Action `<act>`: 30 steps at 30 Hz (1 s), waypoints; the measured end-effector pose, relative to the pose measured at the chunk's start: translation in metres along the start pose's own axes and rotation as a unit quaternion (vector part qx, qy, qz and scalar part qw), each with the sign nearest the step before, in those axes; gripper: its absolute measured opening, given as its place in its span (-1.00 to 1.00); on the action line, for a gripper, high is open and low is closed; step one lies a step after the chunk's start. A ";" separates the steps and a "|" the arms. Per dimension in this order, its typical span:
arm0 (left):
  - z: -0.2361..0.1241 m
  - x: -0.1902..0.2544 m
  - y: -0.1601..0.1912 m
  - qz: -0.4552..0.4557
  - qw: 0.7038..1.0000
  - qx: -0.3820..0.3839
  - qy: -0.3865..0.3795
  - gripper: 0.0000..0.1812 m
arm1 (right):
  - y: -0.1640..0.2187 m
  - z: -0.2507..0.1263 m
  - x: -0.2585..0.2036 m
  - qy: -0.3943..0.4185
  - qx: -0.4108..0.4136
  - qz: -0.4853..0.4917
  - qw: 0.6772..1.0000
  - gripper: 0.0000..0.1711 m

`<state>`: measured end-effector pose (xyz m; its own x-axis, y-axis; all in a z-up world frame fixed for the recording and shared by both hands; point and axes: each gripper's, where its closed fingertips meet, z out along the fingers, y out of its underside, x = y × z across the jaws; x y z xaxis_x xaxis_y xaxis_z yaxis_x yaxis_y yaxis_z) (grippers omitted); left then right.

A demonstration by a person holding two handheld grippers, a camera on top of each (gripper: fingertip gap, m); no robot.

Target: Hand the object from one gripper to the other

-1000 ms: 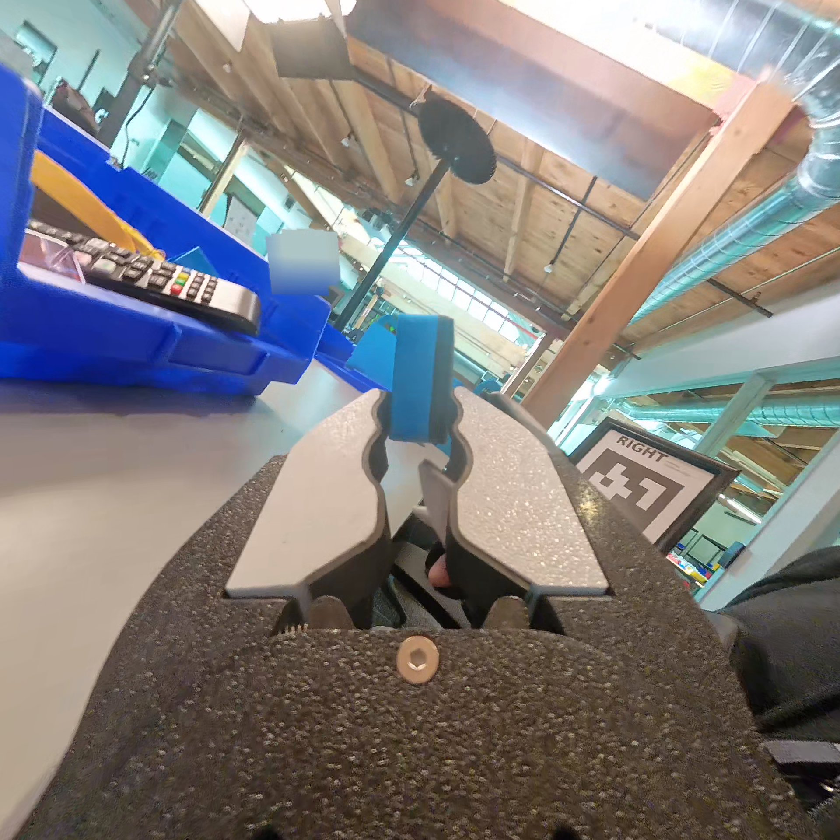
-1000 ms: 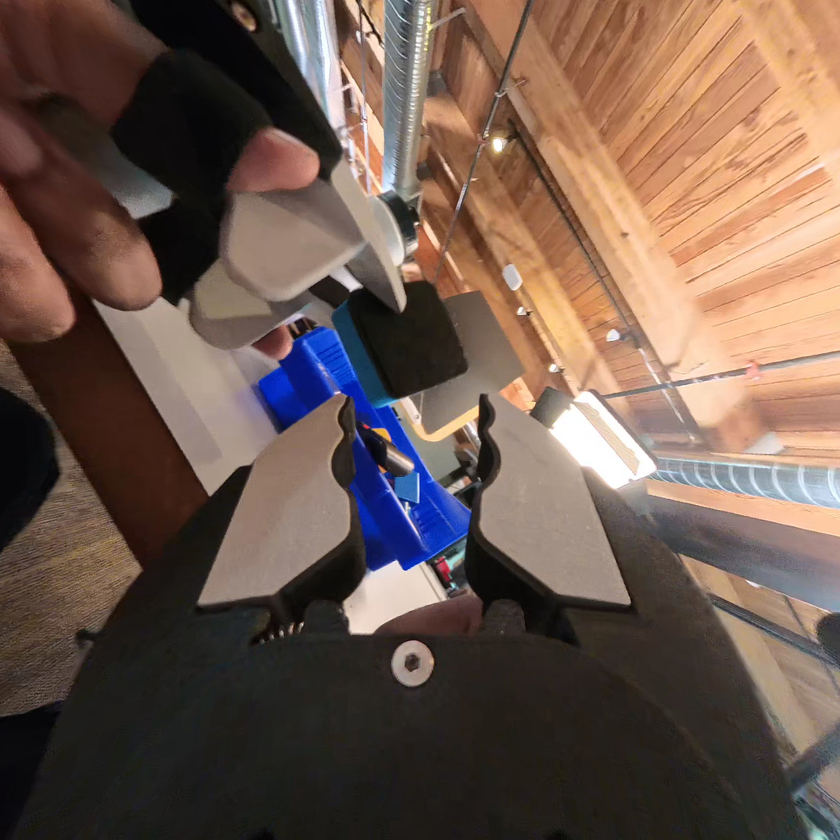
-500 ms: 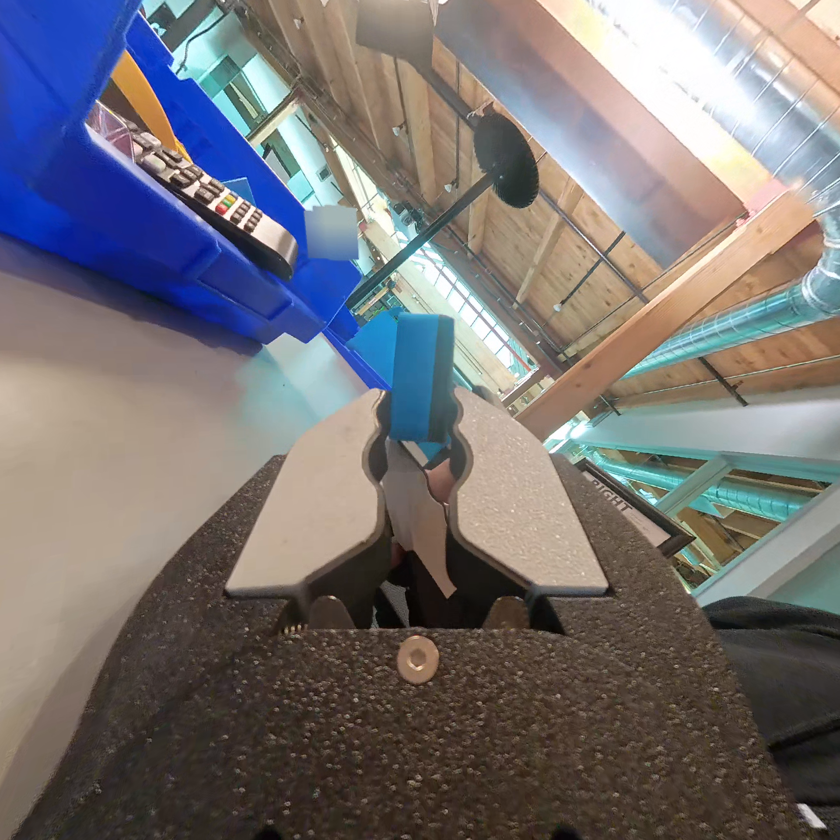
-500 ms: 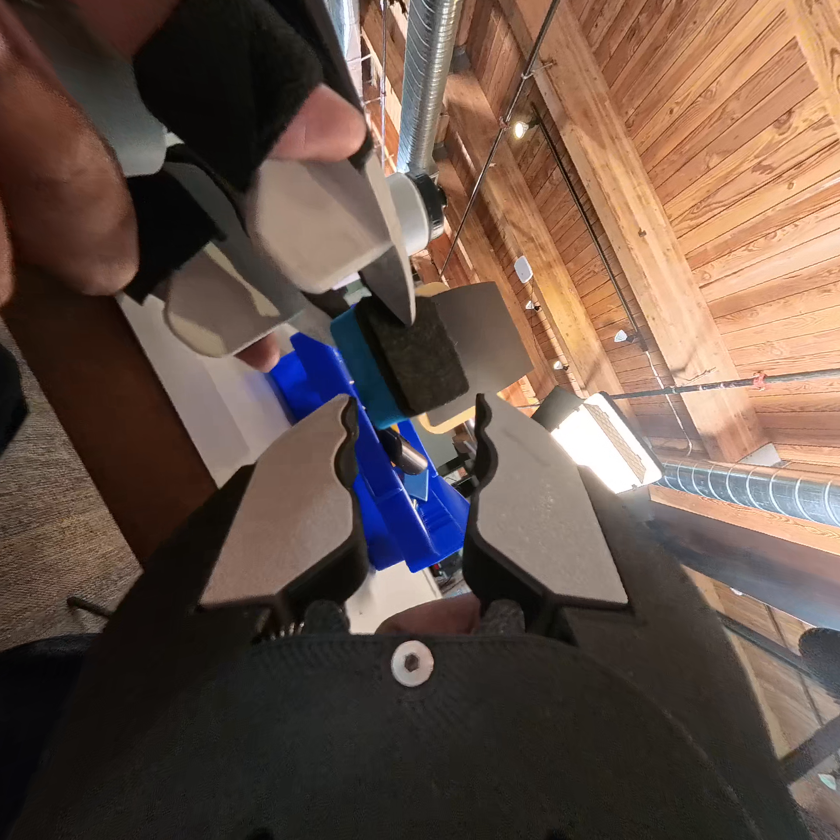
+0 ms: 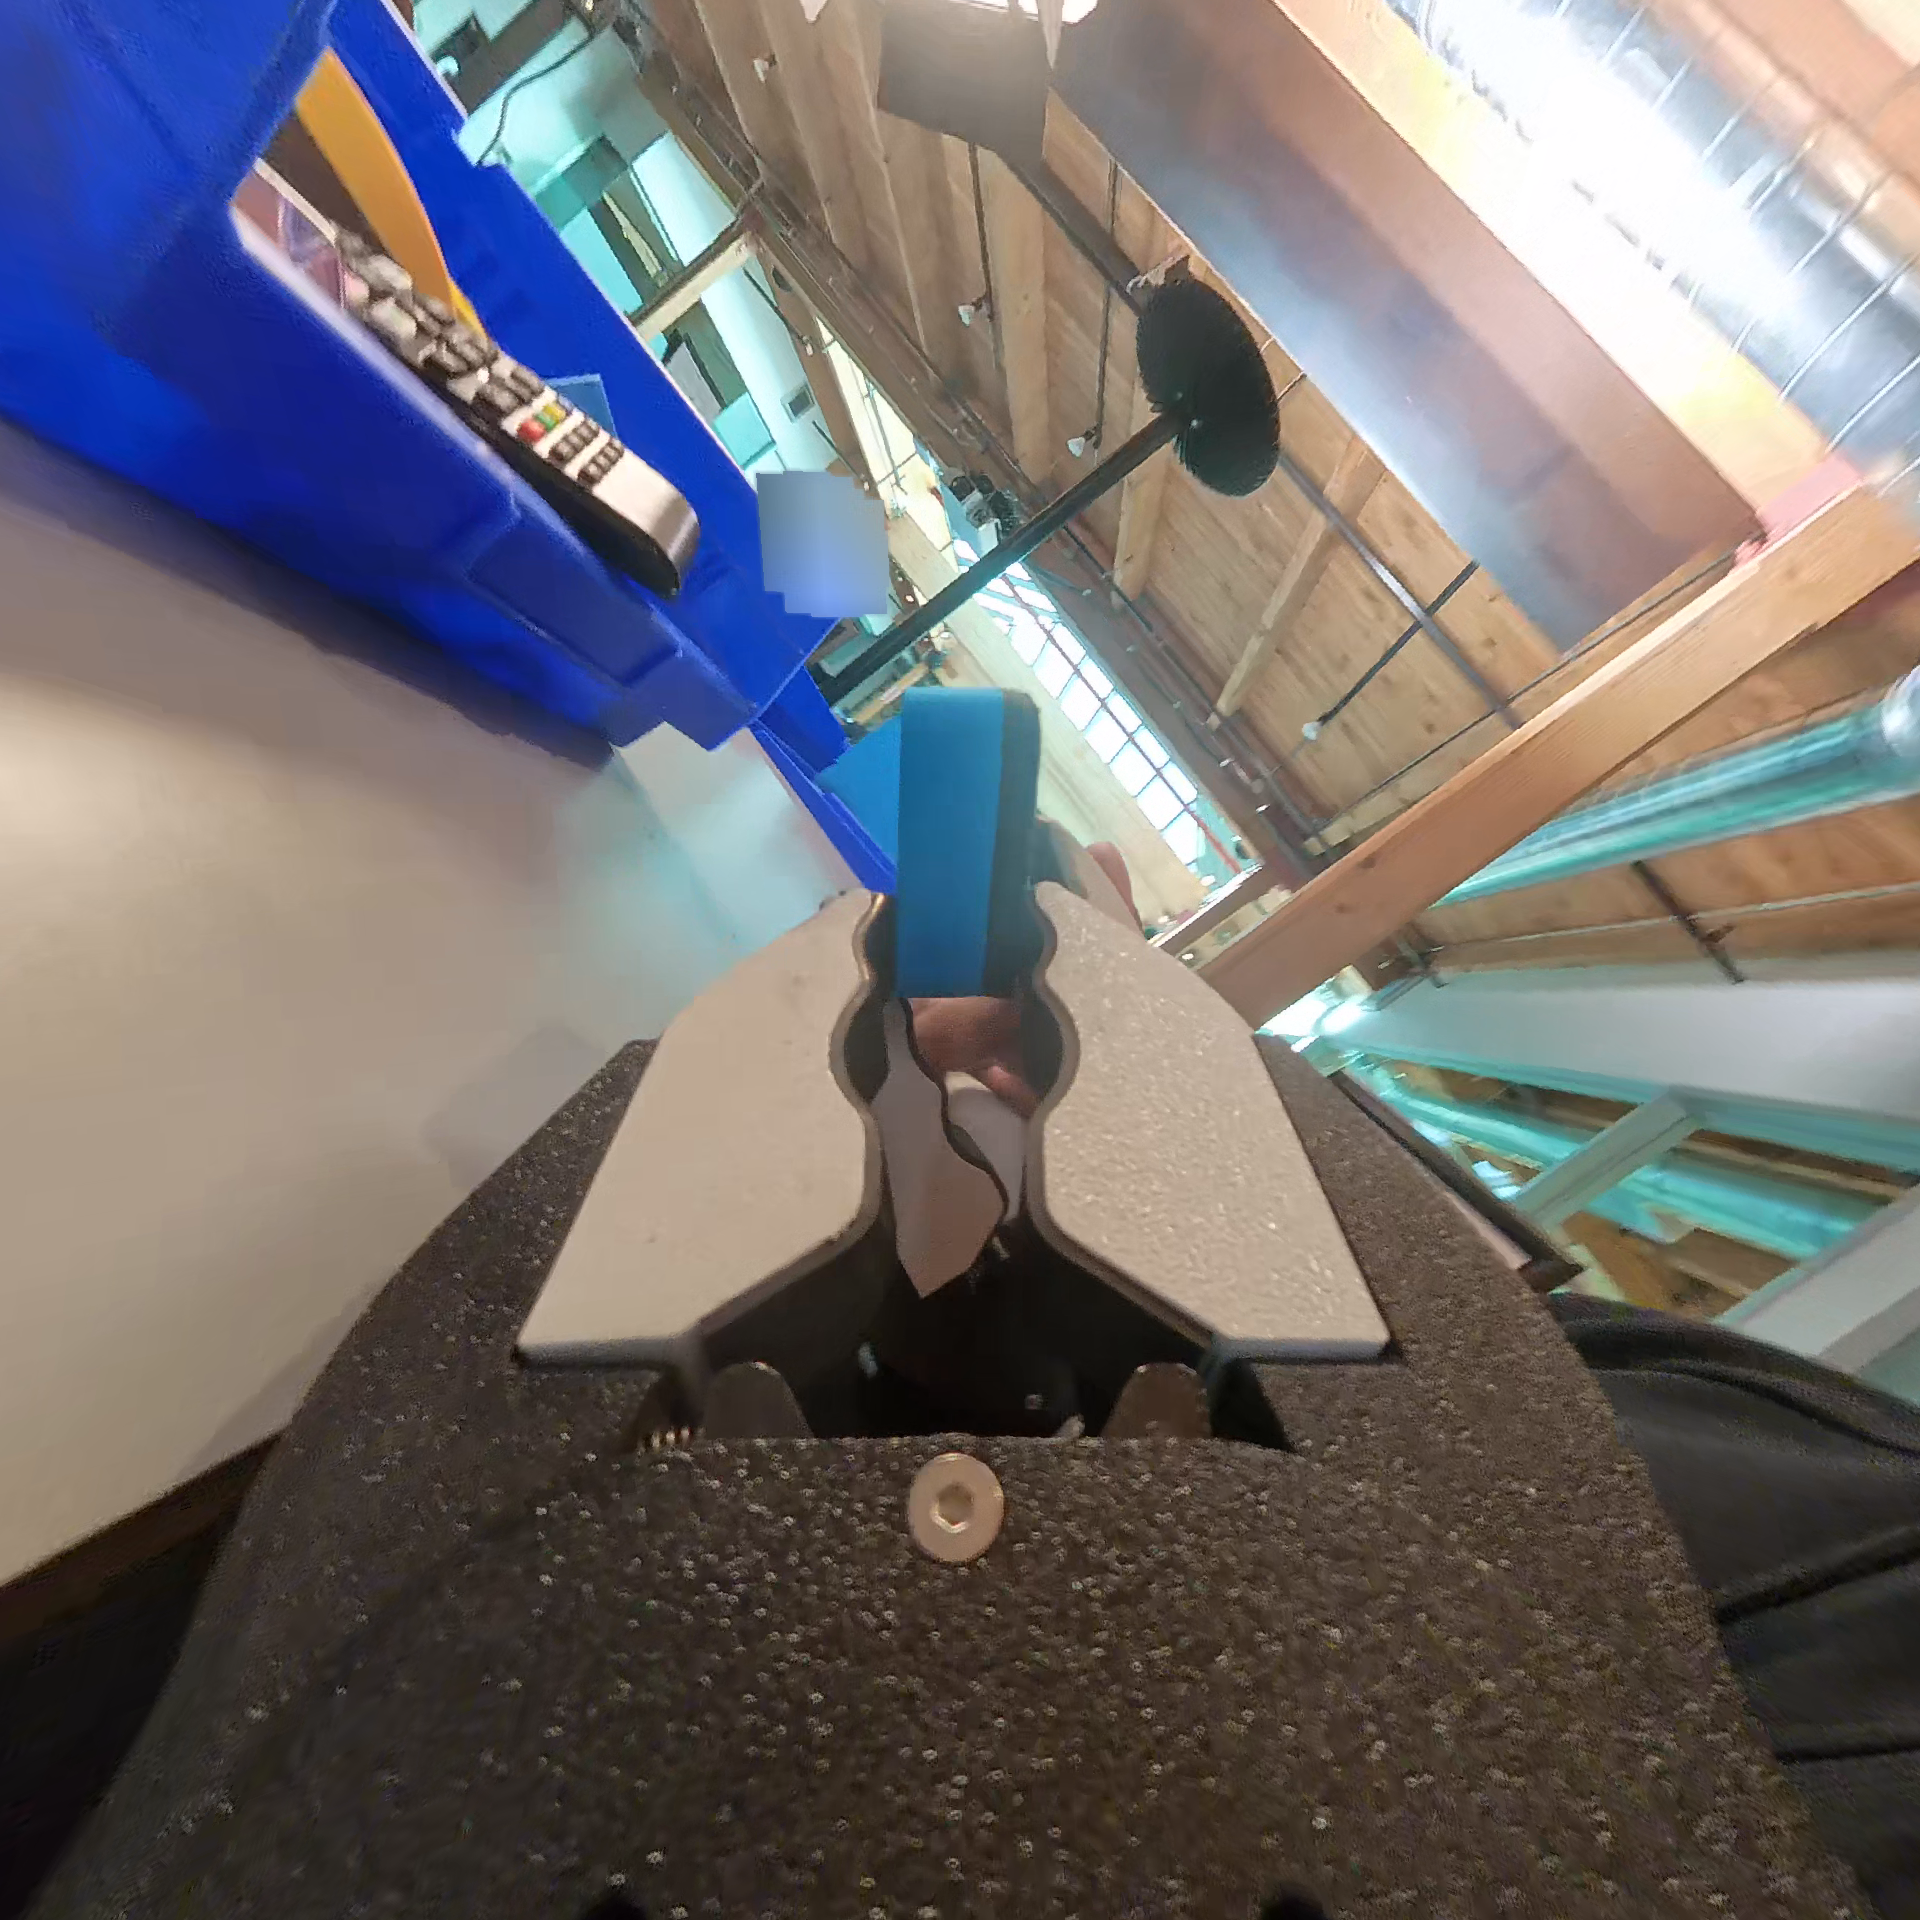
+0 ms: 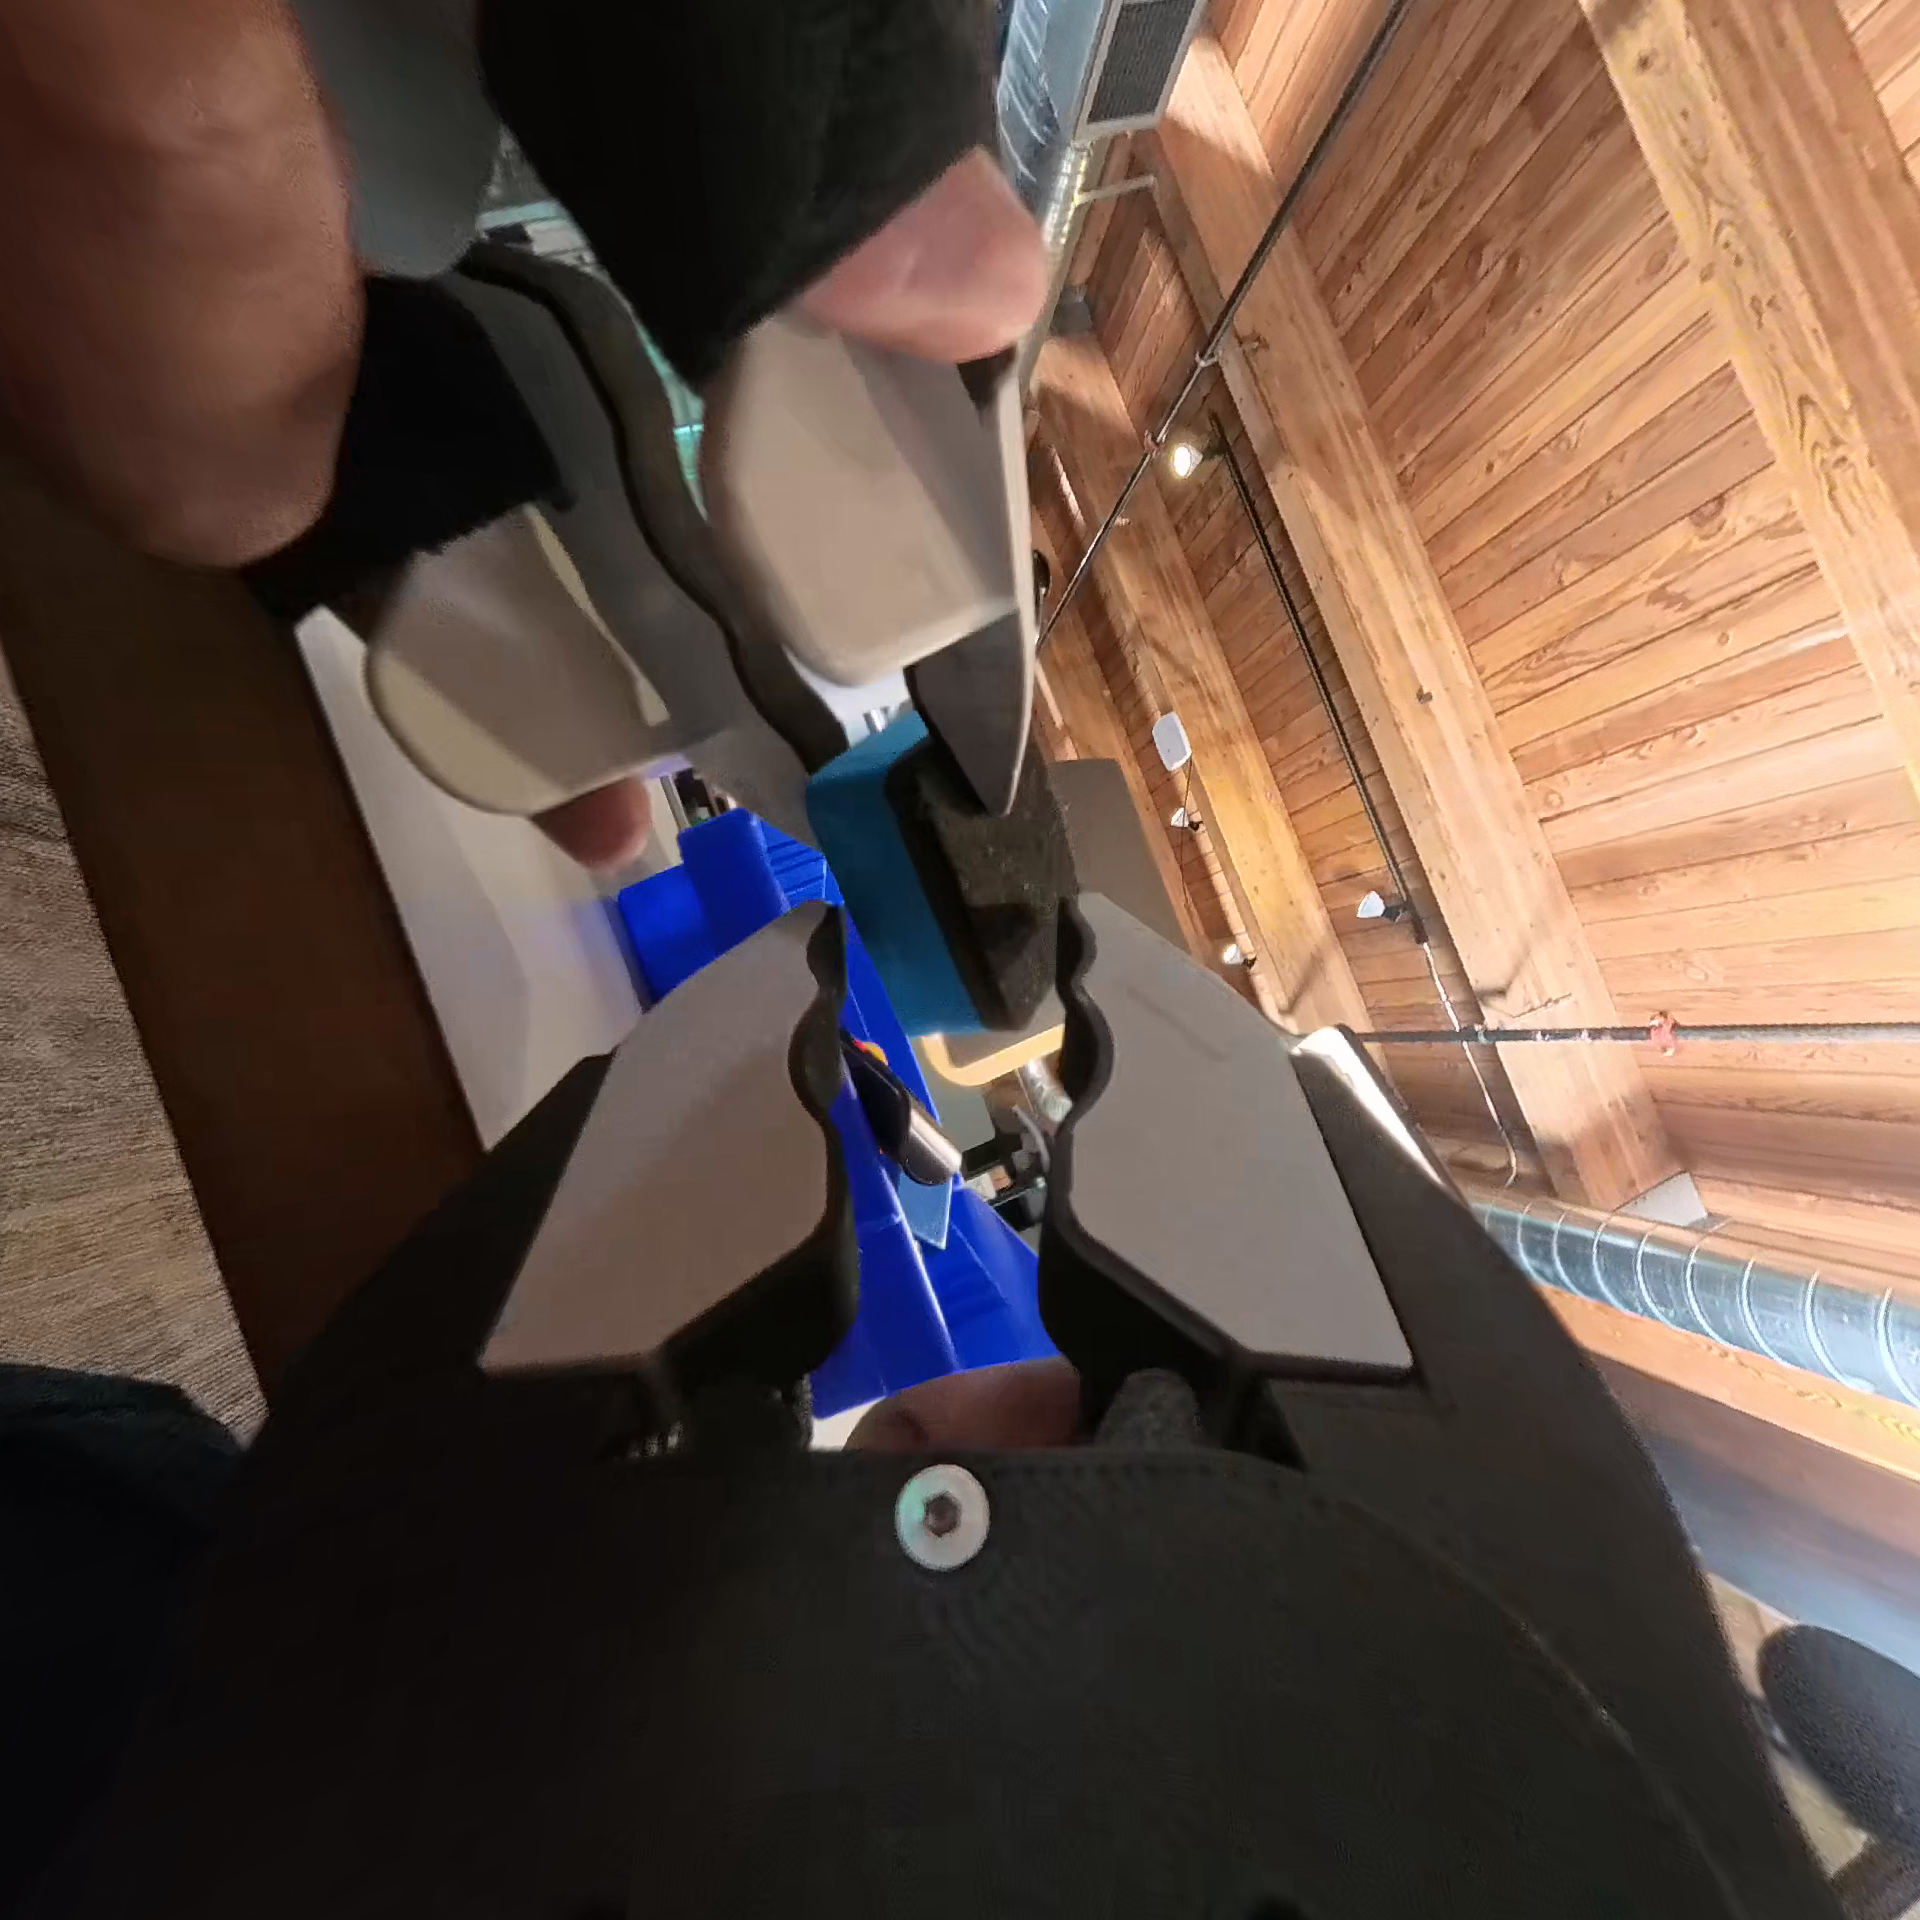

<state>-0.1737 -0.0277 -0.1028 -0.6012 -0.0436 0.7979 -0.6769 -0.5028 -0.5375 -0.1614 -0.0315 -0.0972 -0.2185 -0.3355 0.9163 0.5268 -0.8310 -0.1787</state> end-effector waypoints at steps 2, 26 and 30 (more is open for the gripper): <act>-0.001 0.000 0.000 -0.037 0.999 0.007 0.013 -0.75 | -0.002 0.001 -0.001 0.000 0.011 0.002 1.000 -0.54; -0.026 0.055 -0.006 0.395 0.912 0.048 0.099 -0.35 | -0.041 -0.030 0.024 -0.368 0.162 0.546 0.735 -0.69; -0.025 0.052 0.010 0.428 0.896 0.000 0.115 -0.38 | -0.052 -0.044 0.023 -0.437 0.188 0.591 0.651 -0.69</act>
<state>-0.2224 -0.0130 -0.0731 -0.9721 -0.2341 0.0160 0.0739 -0.3701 -0.9261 -0.2298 -0.0155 -0.0822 0.9872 -0.1243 0.1002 0.1011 0.0015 -0.9949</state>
